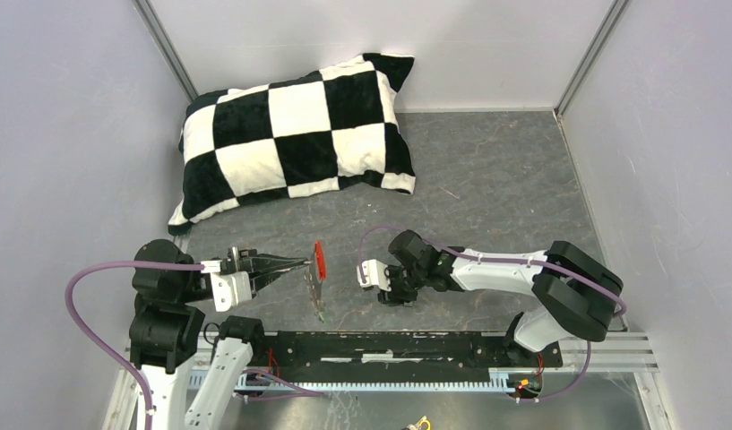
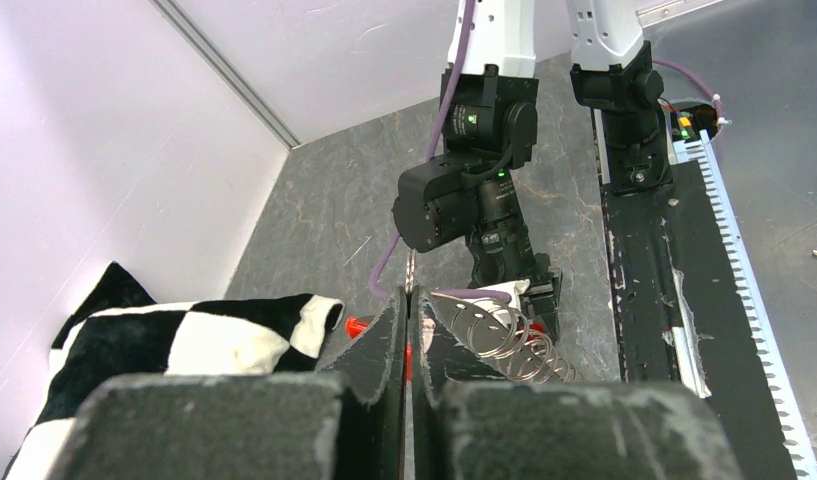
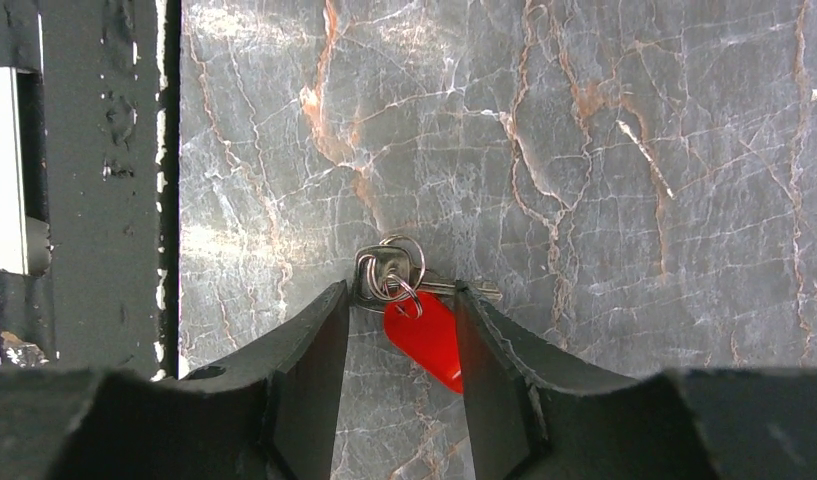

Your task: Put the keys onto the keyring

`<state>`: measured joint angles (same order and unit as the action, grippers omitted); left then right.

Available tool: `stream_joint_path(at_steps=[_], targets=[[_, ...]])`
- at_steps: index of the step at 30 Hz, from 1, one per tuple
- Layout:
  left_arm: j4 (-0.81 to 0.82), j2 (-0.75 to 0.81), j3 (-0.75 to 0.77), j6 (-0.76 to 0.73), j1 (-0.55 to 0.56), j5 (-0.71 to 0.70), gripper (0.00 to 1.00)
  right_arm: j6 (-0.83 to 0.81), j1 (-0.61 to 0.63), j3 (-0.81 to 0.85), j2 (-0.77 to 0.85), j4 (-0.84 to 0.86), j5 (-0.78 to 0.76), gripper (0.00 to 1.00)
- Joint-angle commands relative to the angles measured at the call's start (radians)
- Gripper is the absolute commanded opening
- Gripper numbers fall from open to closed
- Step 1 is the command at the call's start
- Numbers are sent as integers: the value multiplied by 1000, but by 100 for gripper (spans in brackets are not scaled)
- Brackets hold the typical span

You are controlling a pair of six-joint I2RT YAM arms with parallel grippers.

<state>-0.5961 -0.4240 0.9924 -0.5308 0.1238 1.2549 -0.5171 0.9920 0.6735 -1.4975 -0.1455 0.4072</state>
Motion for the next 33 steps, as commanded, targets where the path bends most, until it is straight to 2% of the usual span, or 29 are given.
stream_joint_path(at_steps=[1,10,15,24,33], targets=[[10,10,34,25,-6,-15,2,6,-4,45,-31,-17,12,48],[-13,11,37,5,-5,-20,2,2,-5,57,-32,-25,43,42],[-13,11,38,2,-5,-20,2,20,-9,64,-15,-29,122,48],[-28,13,43,-9,-6,-28,2,84,-13,99,-80,-36,161,51],[-47,16,49,-31,-6,-33,2,121,-15,136,-134,-63,131,52]])
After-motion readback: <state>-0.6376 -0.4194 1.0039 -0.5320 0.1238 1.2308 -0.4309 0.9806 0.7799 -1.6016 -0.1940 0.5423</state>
